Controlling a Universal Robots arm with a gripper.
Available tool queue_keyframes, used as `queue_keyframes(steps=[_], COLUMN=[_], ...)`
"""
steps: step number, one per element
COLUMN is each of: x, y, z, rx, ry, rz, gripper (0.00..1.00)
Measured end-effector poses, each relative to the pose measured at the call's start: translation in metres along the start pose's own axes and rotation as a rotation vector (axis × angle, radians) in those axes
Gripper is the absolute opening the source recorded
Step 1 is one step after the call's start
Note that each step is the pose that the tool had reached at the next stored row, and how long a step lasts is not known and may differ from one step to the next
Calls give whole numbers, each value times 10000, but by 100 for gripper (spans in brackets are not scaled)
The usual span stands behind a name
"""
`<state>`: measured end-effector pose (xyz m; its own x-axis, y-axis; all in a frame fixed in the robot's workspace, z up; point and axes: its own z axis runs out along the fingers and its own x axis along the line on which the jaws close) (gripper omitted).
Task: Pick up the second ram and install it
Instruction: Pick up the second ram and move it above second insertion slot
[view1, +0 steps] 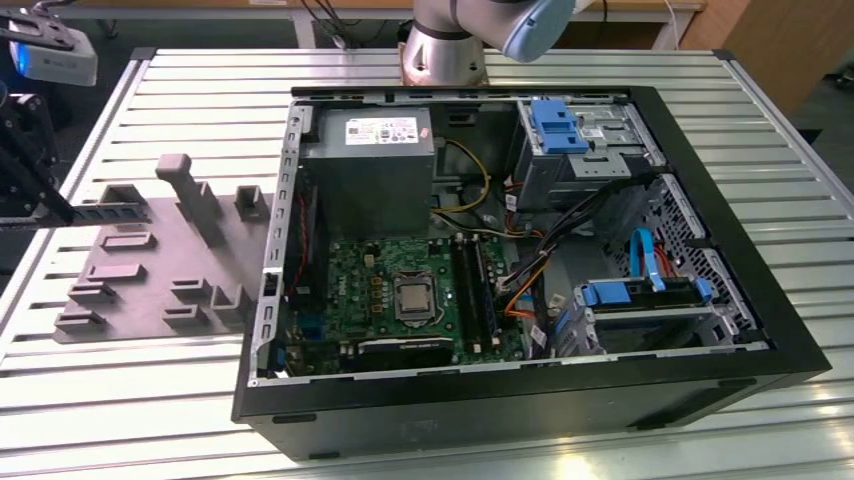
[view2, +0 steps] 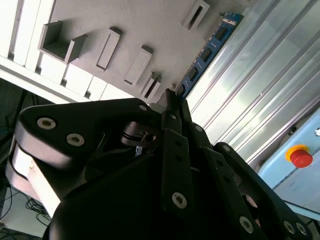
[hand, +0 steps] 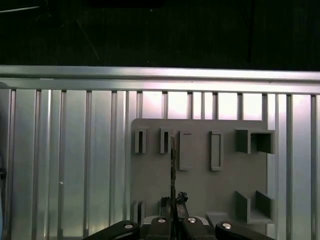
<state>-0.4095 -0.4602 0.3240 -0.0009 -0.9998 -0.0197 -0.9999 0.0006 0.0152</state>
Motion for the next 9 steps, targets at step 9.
queue_keyframes(steps=[9], x=[-3], y=[2], z=[-137], rx=[1], ry=[-1], rz=[18], gripper=[14])
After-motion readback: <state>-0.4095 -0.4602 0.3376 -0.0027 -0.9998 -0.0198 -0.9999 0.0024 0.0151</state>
